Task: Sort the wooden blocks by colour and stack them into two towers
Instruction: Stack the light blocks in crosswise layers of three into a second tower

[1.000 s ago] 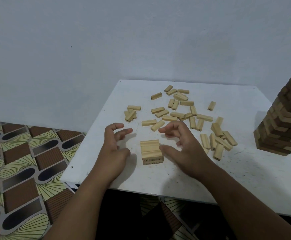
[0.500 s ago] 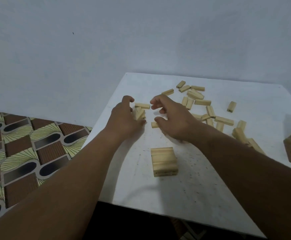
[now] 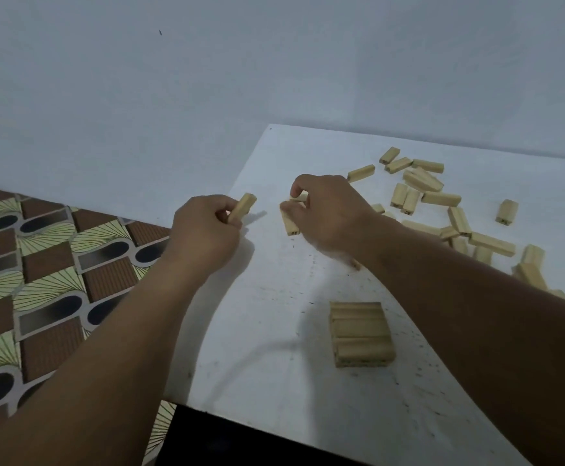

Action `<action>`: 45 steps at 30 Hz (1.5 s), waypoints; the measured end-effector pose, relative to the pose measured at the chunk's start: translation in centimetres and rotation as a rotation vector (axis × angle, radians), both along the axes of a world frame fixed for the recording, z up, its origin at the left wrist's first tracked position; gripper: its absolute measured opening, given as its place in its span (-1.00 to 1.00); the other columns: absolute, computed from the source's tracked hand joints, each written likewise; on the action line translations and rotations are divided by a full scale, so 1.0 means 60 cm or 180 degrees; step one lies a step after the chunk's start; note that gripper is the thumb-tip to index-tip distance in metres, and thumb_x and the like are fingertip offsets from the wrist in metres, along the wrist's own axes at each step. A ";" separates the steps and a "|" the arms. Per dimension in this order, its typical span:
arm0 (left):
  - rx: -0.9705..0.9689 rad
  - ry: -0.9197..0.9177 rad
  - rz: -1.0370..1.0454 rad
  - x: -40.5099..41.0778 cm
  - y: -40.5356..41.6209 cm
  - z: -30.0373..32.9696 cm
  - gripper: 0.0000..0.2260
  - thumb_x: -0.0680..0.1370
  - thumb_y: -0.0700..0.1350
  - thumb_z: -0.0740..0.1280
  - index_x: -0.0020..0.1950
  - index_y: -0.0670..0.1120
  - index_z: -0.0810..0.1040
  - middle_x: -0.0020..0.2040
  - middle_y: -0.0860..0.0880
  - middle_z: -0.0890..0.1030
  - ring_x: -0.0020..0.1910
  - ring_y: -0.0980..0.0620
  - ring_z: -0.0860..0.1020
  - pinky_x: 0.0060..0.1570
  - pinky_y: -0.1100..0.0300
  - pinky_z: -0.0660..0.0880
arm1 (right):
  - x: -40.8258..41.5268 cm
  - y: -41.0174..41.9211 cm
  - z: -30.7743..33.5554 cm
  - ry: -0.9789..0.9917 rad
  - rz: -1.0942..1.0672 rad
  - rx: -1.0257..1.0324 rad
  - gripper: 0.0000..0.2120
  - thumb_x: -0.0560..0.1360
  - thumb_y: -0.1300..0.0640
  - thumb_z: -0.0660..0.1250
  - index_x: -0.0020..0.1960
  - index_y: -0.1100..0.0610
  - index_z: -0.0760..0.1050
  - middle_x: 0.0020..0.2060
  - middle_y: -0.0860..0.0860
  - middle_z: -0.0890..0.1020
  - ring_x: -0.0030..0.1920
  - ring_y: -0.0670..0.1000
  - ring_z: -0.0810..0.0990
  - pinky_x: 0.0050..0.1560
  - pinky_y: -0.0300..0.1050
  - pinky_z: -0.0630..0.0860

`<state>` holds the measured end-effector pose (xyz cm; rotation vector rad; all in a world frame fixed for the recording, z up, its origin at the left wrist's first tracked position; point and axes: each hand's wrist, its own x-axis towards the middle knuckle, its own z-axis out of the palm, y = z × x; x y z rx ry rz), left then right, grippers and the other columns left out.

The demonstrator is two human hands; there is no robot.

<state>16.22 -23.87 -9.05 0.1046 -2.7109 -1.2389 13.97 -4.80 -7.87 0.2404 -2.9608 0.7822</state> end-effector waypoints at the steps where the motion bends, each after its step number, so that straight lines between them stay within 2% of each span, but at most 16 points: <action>1: 0.0099 0.0001 0.0032 0.003 -0.001 0.000 -0.81 0.59 0.01 0.32 -0.14 0.00 0.67 -0.33 0.03 0.54 -0.24 -0.01 0.52 -0.17 0.12 0.45 | 0.000 -0.007 0.004 -0.0067 -0.0026 0.0133 -0.70 0.52 -0.14 0.36 0.10 0.06 0.50 -0.05 0.00 0.57 -0.07 0.03 0.56 -0.01 -0.07 0.53; 4: 0.0477 -0.0127 0.0194 0.016 -0.002 0.006 -0.73 0.58 0.07 0.28 -0.13 -0.04 0.68 -0.20 -0.03 0.66 -0.11 -0.03 0.59 -0.05 0.07 0.49 | 0.001 -0.026 0.011 -0.0136 0.0015 0.0481 -0.73 0.44 0.00 0.43 0.05 0.10 0.51 -0.02 0.01 0.59 -0.06 0.07 0.57 -0.01 -0.03 0.58; 7: 0.0830 -0.0275 0.0252 0.033 -0.002 0.008 -0.78 0.48 -0.02 0.30 -0.12 -0.14 0.65 -0.18 -0.12 0.66 -0.23 -0.03 0.55 -0.17 0.07 0.42 | 0.008 -0.034 0.019 -0.0186 0.0012 0.0272 -0.74 0.35 0.06 0.45 -0.01 0.08 0.53 -0.07 -0.01 0.59 -0.09 0.04 0.57 -0.10 -0.07 0.57; 11: 0.0934 -0.0264 0.0124 0.070 0.008 0.023 -0.75 0.50 -0.04 0.33 -0.14 -0.24 0.60 -0.28 -0.20 0.56 -0.31 0.04 0.44 -0.21 0.10 0.34 | 0.040 -0.017 0.052 -0.0057 -0.0173 -0.0252 -0.77 0.31 0.02 0.49 -0.09 0.04 0.54 -0.25 -0.10 0.55 -0.26 -0.07 0.53 -0.23 -0.15 0.48; 13: 0.0952 -0.0191 -0.0071 0.095 0.024 0.042 -0.81 0.51 -0.06 0.36 -0.10 -0.19 0.63 -0.20 -0.23 0.60 -0.30 -0.02 0.48 -0.19 0.08 0.40 | 0.072 0.005 0.074 -0.0004 -0.0296 -0.0472 -0.79 0.30 0.03 0.50 -0.11 0.03 0.55 -0.26 -0.09 0.56 -0.30 -0.07 0.53 -0.26 -0.15 0.49; 15: 0.1074 -0.0165 -0.0243 0.120 0.046 0.062 -0.92 0.50 -0.10 0.39 -0.04 -0.04 0.64 -0.22 -0.14 0.63 -0.25 -0.12 0.57 -0.15 0.03 0.50 | 0.111 0.028 0.090 0.0089 -0.0403 -0.0630 -0.81 0.30 0.03 0.50 -0.14 0.00 0.55 -0.24 -0.07 0.58 -0.28 -0.08 0.54 -0.28 -0.15 0.48; 18: 0.1304 -0.0280 -0.0643 0.170 0.092 0.093 -0.72 0.47 -0.14 0.43 0.09 0.15 0.52 -0.26 0.02 0.67 -0.21 0.00 0.66 -0.05 0.04 0.57 | 0.186 0.073 0.107 0.0189 -0.0661 -0.0785 -0.84 0.30 0.02 0.50 -0.18 -0.01 0.56 -0.24 -0.08 0.60 -0.27 -0.14 0.54 -0.32 -0.21 0.43; 21: 0.1383 -0.0334 -0.1050 0.217 0.148 0.109 -0.73 0.44 -0.17 0.44 0.02 0.15 0.54 -0.27 -0.03 0.67 -0.23 -0.02 0.66 -0.01 -0.03 0.60 | 0.267 0.127 0.108 0.0105 -0.0987 -0.0799 -0.83 0.29 0.02 0.53 -0.21 0.02 0.58 -0.27 -0.08 0.60 -0.30 -0.16 0.52 -0.34 -0.25 0.38; 24: 0.1364 -0.0460 -0.1325 0.262 0.211 0.105 -0.76 0.42 -0.15 0.48 -0.01 0.14 0.58 -0.28 -0.03 0.68 -0.25 -0.02 0.66 -0.09 -0.02 0.61 | 0.349 0.179 0.086 -0.0077 -0.1307 -0.0650 -0.81 0.25 0.00 0.54 -0.26 0.02 0.57 -0.33 -0.06 0.59 -0.33 -0.14 0.51 -0.36 -0.25 0.37; 27: 0.1164 -0.0584 -0.1390 0.305 0.248 0.074 -0.78 0.41 -0.08 0.50 -0.03 0.16 0.56 -0.27 0.01 0.68 -0.27 0.08 0.66 -0.14 0.08 0.61 | 0.415 0.202 0.045 -0.0240 -0.1506 -0.0537 -0.82 0.23 -0.01 0.53 -0.31 0.01 0.56 -0.38 -0.07 0.56 -0.32 -0.16 0.50 -0.34 -0.25 0.36; 29: 0.0961 -0.0571 -0.1418 0.332 0.264 0.048 -0.81 0.43 -0.08 0.49 -0.05 0.14 0.57 -0.25 0.06 0.67 -0.30 0.18 0.62 -0.22 0.25 0.57 | 0.443 0.210 0.017 -0.0165 -0.1542 -0.0492 -0.82 0.24 -0.03 0.52 -0.31 0.00 0.55 -0.40 -0.07 0.55 -0.32 -0.14 0.51 -0.36 -0.32 0.33; 31: 0.0628 -0.0388 -0.1477 0.346 0.273 0.030 -0.82 0.44 -0.07 0.50 -0.03 0.13 0.60 -0.16 0.15 0.65 -0.29 0.26 0.58 -0.31 0.45 0.45 | 0.450 0.219 0.002 -0.0103 -0.1467 -0.0383 -0.79 0.25 -0.08 0.52 -0.27 -0.03 0.54 -0.35 -0.10 0.55 -0.27 -0.13 0.50 -0.31 -0.35 0.33; 34: 0.0480 -0.0225 -0.1352 0.346 0.273 0.020 -0.81 0.46 -0.09 0.49 0.03 0.13 0.63 -0.09 0.20 0.64 -0.22 0.29 0.58 -0.27 0.50 0.43 | 0.449 0.231 0.004 -0.0409 -0.1388 -0.0361 -0.74 0.26 -0.14 0.56 -0.16 -0.07 0.59 -0.16 -0.16 0.57 -0.14 -0.18 0.48 -0.23 -0.39 0.32; 37: 0.0433 -0.0158 -0.1308 0.344 0.266 0.016 -0.85 0.47 -0.11 0.47 -0.03 0.13 0.66 -0.13 0.20 0.65 -0.22 0.27 0.57 -0.27 0.50 0.42 | 0.451 0.244 0.011 -0.0526 -0.1251 -0.0413 -0.72 0.28 -0.12 0.59 -0.10 -0.08 0.60 -0.01 -0.17 0.50 -0.01 -0.17 0.41 -0.15 -0.39 0.25; 41: 0.0037 0.0190 -0.1460 0.348 0.267 0.009 -0.92 0.48 -0.09 0.47 -0.11 0.10 0.70 -0.16 0.21 0.64 -0.15 0.31 0.55 -0.22 0.51 0.39 | 0.457 0.255 0.019 -0.0690 -0.0746 -0.0409 -0.60 0.25 -0.04 0.63 0.04 -0.06 0.63 0.21 -0.21 0.48 -0.07 -0.18 0.46 0.07 -0.26 0.43; 45: -0.0348 0.0282 -0.1704 0.345 0.266 0.010 -0.97 0.49 -0.01 0.46 -0.15 0.08 0.68 -0.18 0.17 0.63 -0.19 0.24 0.54 -0.19 0.42 0.43 | 0.457 0.258 0.011 -0.0654 -0.0585 -0.0504 -0.53 0.24 0.08 0.65 0.12 0.03 0.65 0.21 -0.19 0.57 -0.22 -0.15 0.57 -0.11 -0.39 0.48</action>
